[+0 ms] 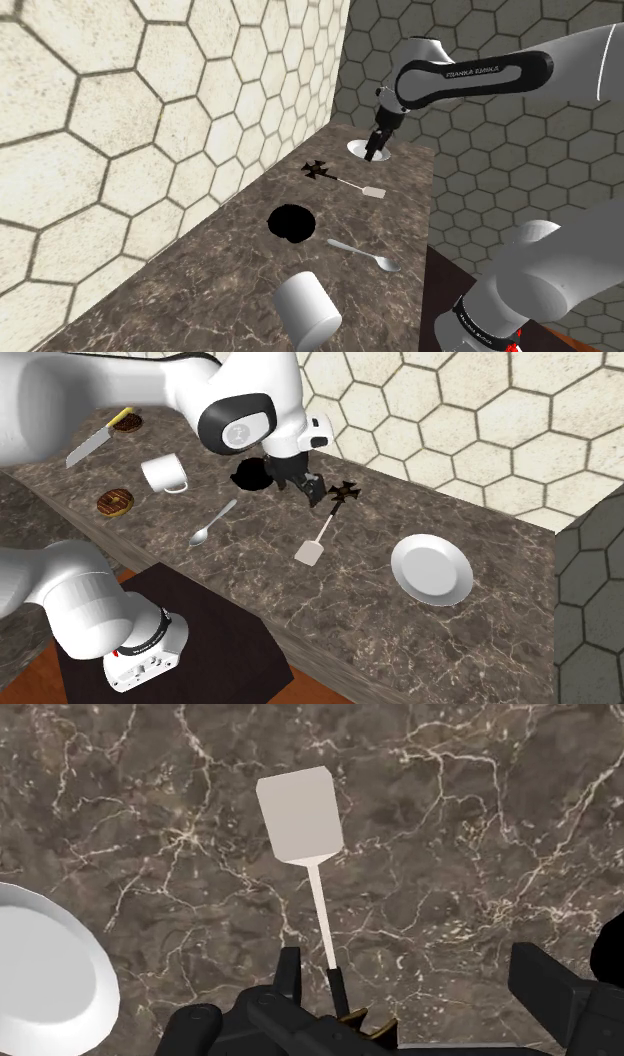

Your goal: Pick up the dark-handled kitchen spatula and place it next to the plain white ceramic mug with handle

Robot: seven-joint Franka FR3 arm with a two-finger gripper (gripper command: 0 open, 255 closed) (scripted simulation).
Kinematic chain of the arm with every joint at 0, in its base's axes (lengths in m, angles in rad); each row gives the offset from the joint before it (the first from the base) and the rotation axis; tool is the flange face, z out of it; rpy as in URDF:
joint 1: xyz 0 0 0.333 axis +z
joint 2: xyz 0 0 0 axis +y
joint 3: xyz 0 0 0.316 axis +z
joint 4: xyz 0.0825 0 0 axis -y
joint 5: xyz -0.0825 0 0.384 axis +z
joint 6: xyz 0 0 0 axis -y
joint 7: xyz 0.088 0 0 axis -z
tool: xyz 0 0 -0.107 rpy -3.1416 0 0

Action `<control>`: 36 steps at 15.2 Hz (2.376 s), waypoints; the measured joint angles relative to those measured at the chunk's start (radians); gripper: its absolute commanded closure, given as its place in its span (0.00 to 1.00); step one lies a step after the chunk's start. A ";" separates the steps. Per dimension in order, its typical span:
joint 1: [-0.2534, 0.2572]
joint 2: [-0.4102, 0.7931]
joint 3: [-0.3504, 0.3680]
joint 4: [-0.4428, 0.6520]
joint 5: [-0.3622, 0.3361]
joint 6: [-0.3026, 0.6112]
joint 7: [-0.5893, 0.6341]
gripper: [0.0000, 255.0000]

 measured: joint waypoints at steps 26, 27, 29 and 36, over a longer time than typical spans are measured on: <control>0.027 0.487 -0.057 0.111 0.140 0.303 -0.272 1.00; 0.027 0.487 -0.057 0.111 0.140 0.303 -0.272 1.00; 0.027 0.487 -0.057 0.111 0.140 0.303 -0.272 1.00; 0.027 0.487 -0.057 0.111 0.140 0.303 -0.272 1.00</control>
